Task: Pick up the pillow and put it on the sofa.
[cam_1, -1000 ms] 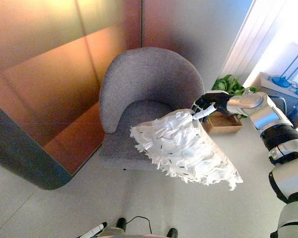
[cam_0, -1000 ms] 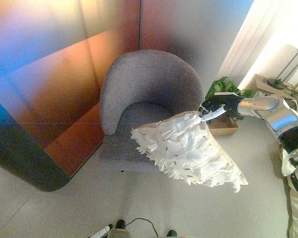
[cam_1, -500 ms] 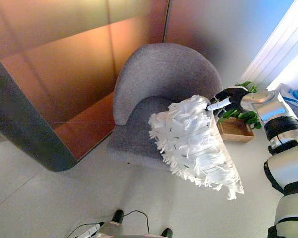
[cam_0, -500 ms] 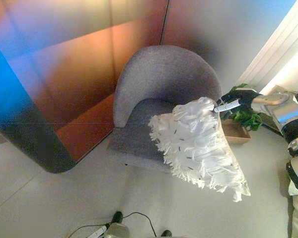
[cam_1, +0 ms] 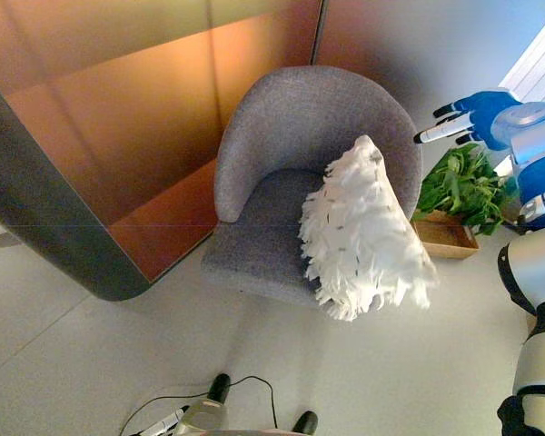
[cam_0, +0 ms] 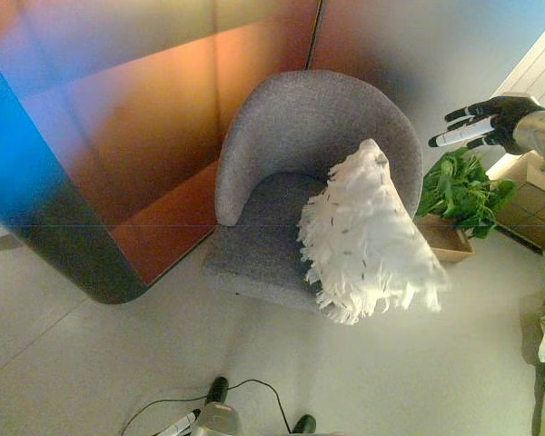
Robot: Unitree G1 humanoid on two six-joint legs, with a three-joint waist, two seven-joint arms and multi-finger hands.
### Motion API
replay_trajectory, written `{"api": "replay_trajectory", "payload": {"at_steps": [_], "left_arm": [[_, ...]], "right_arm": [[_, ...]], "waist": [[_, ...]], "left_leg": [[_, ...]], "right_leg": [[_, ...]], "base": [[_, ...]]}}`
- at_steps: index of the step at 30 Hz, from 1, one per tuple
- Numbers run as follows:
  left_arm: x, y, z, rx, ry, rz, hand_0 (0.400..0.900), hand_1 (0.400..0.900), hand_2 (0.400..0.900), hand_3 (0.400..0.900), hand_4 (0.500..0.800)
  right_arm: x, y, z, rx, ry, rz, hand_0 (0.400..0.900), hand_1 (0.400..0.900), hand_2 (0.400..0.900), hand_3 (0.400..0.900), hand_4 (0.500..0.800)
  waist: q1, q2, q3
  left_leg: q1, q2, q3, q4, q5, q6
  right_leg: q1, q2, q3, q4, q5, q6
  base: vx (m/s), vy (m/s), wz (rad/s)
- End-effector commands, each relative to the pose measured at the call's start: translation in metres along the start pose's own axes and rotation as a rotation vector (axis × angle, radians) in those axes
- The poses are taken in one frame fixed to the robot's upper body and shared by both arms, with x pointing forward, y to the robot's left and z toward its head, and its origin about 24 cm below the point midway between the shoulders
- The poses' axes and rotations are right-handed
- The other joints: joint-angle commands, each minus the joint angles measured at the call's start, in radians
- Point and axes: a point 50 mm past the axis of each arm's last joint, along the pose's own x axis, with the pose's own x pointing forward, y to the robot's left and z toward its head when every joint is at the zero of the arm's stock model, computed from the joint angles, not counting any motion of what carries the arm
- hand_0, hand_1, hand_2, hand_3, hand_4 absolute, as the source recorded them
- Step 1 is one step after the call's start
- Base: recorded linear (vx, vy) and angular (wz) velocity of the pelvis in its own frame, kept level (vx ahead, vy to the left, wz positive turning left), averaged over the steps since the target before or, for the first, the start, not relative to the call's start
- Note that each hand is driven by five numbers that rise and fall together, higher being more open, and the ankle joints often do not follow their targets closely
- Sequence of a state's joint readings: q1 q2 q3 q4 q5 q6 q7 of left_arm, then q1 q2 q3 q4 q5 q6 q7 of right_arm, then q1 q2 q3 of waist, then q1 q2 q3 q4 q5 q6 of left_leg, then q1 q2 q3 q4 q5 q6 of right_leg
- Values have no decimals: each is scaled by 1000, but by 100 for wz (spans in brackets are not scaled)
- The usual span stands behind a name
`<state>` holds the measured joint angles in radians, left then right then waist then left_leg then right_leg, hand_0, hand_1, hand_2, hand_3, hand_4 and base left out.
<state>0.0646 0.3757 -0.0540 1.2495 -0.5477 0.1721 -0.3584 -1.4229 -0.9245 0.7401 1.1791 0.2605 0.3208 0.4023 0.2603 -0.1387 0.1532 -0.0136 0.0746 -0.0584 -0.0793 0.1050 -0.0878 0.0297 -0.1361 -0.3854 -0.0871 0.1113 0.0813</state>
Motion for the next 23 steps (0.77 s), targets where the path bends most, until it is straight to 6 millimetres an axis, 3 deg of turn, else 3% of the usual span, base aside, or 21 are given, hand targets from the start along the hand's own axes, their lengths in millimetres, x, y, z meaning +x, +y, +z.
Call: {"api": "replay_trajectory", "payload": {"at_steps": [1, 8, 15, 18, 20, 23], "left_arm": [[-7, 16, -32, 55, 150, 34, 900, 900, 900, 900, 800], [-7, 15, -32, 55, 151, 21, 900, 900, 900, 900, 800], [-5, 10, -37, 52, 151, -9, 900, 900, 900, 900, 800], [-4, 7, -39, 51, 145, -18, 900, 900, 900, 900, 800], [-3, 4, -40, 53, 144, -28, 900, 900, 900, 900, 800], [1, -4, -39, 22, 119, -50, 900, 900, 900, 900, 800]], "right_arm": [[-41, -68, 31, -80, -79, -223, 900, 900, 900, 900, 800], [-41, -70, 22, -71, -70, -193, 900, 900, 900, 900, 800], [-27, -51, -4, -46, -119, -106, 900, 900, 900, 900, 800], [-15, -29, -25, 41, -147, -61, 900, 900, 900, 900, 800], [-5, -2, -52, 73, -123, -3, 900, 900, 900, 900, 800], [4, 64, -109, 120, -80, 112, 900, 900, 900, 900, 800]], "waist": [[30, -34, -28], [20, -22, -33], [-3, -2, -43], [-19, 9, -46], [-37, 21, -45], [-76, 42, -40]], "left_leg": [[22, -37, 25, -8, -83, 14], [26, -39, 29, -8, -84, 11], [40, -41, 42, -8, -90, 10], [48, -42, 52, -8, -94, 10], [52, -43, 60, -8, -97, 11], [66, -43, 79, -8, -103, 18]], "right_leg": [[86, 25, 0, 0, -74, 41], [85, 22, 3, 0, -78, 38], [91, 16, 12, 0, -83, 37], [92, 14, 19, 0, -84, 38], [92, 10, 26, 0, -84, 38], [94, 5, 42, 0, -79, 40]], "base": [[0, 0, 0], [0, 0, 0], [-1, 3, 0], [-28, 23, -6], [-56, 27, -13], [-42, 12, -17]]}}
